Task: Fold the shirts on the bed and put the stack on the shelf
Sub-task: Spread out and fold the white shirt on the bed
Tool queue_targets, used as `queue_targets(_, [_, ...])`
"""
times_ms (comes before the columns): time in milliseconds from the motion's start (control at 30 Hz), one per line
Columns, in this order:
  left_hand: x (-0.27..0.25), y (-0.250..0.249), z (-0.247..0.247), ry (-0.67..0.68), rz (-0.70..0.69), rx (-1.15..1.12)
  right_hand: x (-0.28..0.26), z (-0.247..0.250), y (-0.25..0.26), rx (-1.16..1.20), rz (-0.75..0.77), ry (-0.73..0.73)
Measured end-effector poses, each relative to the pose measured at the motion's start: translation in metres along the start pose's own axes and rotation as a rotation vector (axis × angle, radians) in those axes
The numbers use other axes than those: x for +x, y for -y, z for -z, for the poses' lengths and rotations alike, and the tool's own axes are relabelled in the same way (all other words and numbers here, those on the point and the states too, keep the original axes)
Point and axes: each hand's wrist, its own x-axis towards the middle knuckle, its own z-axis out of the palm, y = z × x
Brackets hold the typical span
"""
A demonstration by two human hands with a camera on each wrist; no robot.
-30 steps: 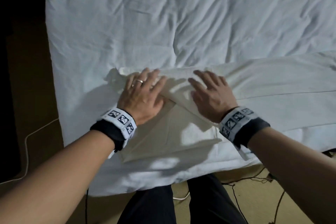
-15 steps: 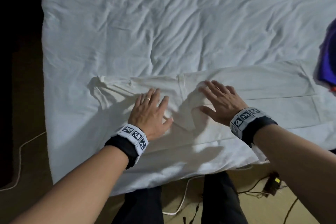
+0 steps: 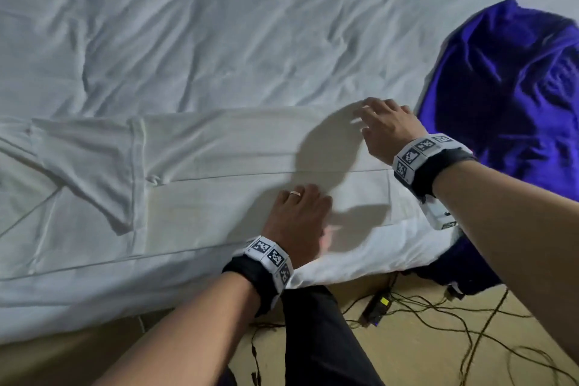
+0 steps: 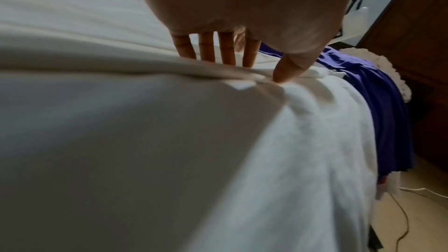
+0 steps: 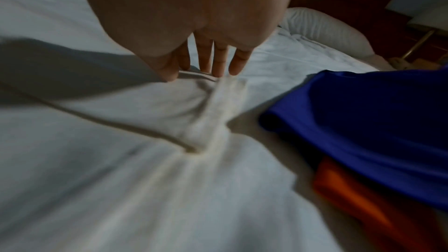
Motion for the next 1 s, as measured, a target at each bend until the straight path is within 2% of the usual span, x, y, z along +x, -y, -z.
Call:
queue_targets(100, [0.028, -0.032, -0.008, 0.007, -0.054, 0.002, 0.008, 0.004, -0.028, 0.027, 0.016, -0.001])
queue_targets(267, [0.062, -0.072, -0.012, -0.037, -0.078, -0.041, 0.026, 0.009, -0.037, -0.006, 0.071, 0.036])
queue_targets(433, [0.068, -0.090, -0.022, -0.087, -0.104, 0.034, 0.038, 0.013, -0.037, 0.021, 0.069, 0.075])
queue_targets(533, [0.070, -0.090, -0.012, -0.131, -0.081, -0.024, 0.038, 0.023, -0.036, 0.144, 0.035, 0.117])
queue_targets(633, [0.062, -0.082, 0.012, -0.196, 0.028, -0.195, 0.034, 0.044, -0.028, 0.325, -0.048, 0.151])
queue_targets(767, [0.031, -0.056, 0.042, -0.372, 0.214, -0.373, 0.028, 0.086, 0.002, 0.492, -0.046, 0.140])
queue_targets(900, [-0.020, -0.018, 0.064, -0.483, 0.400, -0.446, 0.025, 0.118, 0.063, 0.610, 0.023, 0.106])
queue_targets(1000, [-0.070, 0.019, 0.069, -0.534, 0.479, -0.529, 0.025, 0.135, 0.128, 0.672, 0.049, 0.097])
